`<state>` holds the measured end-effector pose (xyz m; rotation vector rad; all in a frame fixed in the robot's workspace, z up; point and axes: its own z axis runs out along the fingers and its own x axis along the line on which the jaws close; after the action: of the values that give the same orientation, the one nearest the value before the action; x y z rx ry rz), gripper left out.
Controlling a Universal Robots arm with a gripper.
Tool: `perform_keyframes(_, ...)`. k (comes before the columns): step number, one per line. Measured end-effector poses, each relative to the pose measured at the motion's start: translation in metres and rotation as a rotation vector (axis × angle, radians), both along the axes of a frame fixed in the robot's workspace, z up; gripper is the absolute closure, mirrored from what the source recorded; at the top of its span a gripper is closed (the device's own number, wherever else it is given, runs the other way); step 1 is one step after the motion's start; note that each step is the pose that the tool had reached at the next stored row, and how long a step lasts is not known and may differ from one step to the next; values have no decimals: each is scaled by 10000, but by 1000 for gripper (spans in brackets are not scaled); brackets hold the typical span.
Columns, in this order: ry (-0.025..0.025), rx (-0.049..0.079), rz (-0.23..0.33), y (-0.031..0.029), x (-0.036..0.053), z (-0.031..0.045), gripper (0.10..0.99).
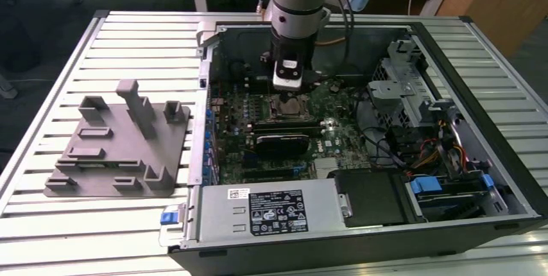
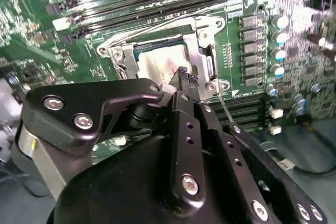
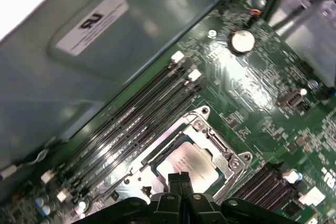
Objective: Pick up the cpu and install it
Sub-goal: 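Close the cpu cover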
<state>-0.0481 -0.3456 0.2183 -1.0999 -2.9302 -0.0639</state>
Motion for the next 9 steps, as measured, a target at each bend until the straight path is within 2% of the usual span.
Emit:
perform_keyframes(3, 0, -7, 489, 0, -2, -1, 980)
perform_keyframes(4, 0, -8, 1069, 0, -2, -3, 980)
perform_keyframes(9, 0, -10, 1985, 0, -3, -6, 980)
